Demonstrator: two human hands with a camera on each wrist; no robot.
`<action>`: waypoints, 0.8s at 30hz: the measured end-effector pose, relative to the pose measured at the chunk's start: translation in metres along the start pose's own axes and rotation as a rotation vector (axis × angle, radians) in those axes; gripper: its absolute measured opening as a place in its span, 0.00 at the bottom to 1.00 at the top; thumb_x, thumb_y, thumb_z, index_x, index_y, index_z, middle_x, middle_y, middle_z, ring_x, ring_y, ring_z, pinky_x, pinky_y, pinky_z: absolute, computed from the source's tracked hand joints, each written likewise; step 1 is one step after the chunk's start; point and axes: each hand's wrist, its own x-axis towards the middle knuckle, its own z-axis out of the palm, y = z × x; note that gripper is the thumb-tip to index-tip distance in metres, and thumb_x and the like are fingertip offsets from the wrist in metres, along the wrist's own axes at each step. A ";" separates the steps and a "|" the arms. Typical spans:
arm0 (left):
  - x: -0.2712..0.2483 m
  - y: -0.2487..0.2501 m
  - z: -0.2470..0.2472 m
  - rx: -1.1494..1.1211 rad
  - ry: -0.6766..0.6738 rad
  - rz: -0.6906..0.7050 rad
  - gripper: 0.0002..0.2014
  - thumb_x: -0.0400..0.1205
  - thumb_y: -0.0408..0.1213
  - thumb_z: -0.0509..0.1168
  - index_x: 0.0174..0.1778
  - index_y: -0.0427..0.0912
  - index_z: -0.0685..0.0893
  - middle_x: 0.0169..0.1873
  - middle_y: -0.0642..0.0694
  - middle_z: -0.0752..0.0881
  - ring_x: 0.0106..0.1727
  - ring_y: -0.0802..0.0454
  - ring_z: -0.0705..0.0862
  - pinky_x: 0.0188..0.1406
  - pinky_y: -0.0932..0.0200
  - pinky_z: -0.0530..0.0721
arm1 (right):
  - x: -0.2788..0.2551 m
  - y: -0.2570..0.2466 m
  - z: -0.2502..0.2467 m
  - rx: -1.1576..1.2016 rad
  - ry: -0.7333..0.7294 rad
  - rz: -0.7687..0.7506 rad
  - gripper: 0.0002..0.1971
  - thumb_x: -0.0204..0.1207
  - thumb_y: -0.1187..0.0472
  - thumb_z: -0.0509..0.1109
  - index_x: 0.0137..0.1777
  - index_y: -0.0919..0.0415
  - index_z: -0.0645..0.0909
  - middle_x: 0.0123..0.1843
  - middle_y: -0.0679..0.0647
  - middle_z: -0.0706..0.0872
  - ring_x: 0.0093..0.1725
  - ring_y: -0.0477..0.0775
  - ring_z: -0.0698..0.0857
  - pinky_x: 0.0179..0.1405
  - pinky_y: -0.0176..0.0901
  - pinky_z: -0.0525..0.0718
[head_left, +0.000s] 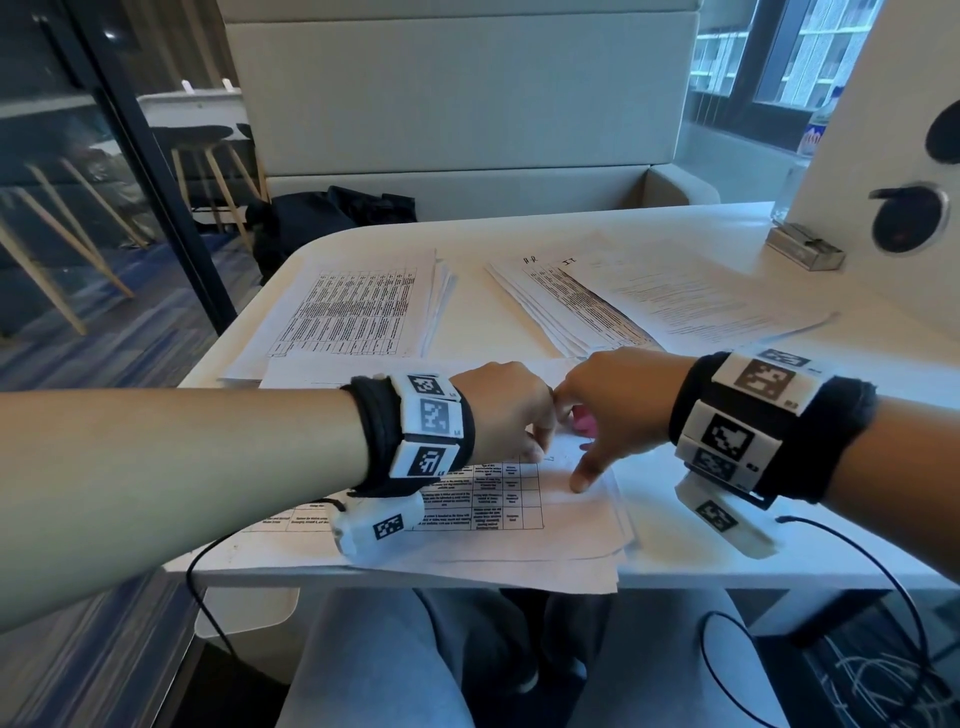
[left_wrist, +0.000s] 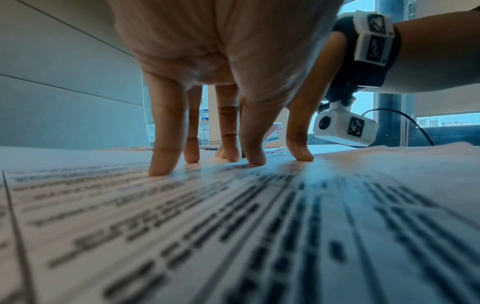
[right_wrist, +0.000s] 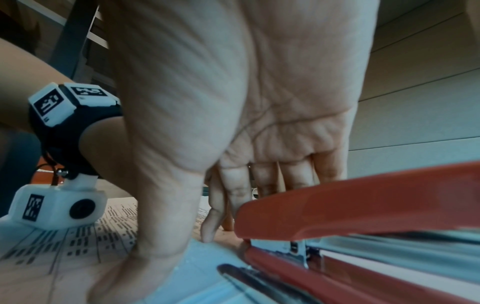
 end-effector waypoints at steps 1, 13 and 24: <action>0.000 0.001 0.000 0.009 -0.004 0.005 0.02 0.77 0.40 0.72 0.43 0.50 0.89 0.50 0.53 0.87 0.53 0.52 0.84 0.56 0.52 0.81 | 0.000 0.000 0.000 -0.002 -0.003 -0.002 0.34 0.56 0.27 0.75 0.58 0.47 0.83 0.48 0.44 0.88 0.48 0.50 0.85 0.52 0.45 0.83; -0.003 0.005 -0.003 0.056 -0.018 0.052 0.06 0.79 0.37 0.67 0.48 0.45 0.88 0.51 0.50 0.87 0.53 0.50 0.84 0.55 0.52 0.82 | -0.001 0.002 0.000 0.002 -0.017 -0.012 0.35 0.57 0.28 0.76 0.62 0.46 0.82 0.50 0.43 0.87 0.51 0.49 0.85 0.47 0.41 0.79; -0.004 -0.011 -0.003 -0.056 -0.030 -0.087 0.23 0.63 0.53 0.81 0.48 0.44 0.88 0.53 0.51 0.87 0.55 0.53 0.85 0.59 0.52 0.83 | -0.003 -0.005 -0.004 0.068 0.190 -0.090 0.13 0.70 0.39 0.74 0.55 0.33 0.86 0.58 0.40 0.84 0.56 0.44 0.78 0.53 0.44 0.74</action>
